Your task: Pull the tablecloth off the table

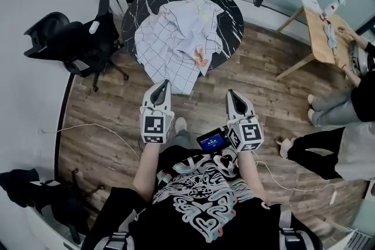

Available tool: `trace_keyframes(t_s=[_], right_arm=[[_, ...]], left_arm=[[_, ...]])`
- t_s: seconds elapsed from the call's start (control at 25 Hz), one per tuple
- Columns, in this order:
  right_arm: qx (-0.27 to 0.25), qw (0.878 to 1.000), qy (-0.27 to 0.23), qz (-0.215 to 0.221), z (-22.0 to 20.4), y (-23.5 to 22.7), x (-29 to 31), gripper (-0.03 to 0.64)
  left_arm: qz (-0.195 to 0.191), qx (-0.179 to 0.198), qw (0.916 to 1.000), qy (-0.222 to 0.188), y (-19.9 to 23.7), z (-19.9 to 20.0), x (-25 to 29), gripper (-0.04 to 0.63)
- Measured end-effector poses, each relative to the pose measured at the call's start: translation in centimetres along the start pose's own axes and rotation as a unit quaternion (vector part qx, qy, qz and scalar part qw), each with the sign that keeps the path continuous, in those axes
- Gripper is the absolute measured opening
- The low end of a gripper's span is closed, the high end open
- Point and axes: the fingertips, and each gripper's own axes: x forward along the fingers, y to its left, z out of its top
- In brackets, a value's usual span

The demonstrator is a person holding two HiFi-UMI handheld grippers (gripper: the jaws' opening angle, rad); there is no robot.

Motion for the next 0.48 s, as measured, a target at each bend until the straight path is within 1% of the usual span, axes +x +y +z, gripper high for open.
trace_keyframes(t_s=[0.28,0.48], right_arm=[[0.010,1.000,0.026,0.004,-0.2,0.1,7.5,0.011],[0.009,0.999,0.037,-0.003,0.3,-0.4,12.5,0.012]], left_arm=[[-0.004,-0.014,0.9998,0.014,5.3,-0.4,5.1,0.003],[-0.010,-0.021,0.9996,0.017,9.0,-0.2,8.9,0.003]])
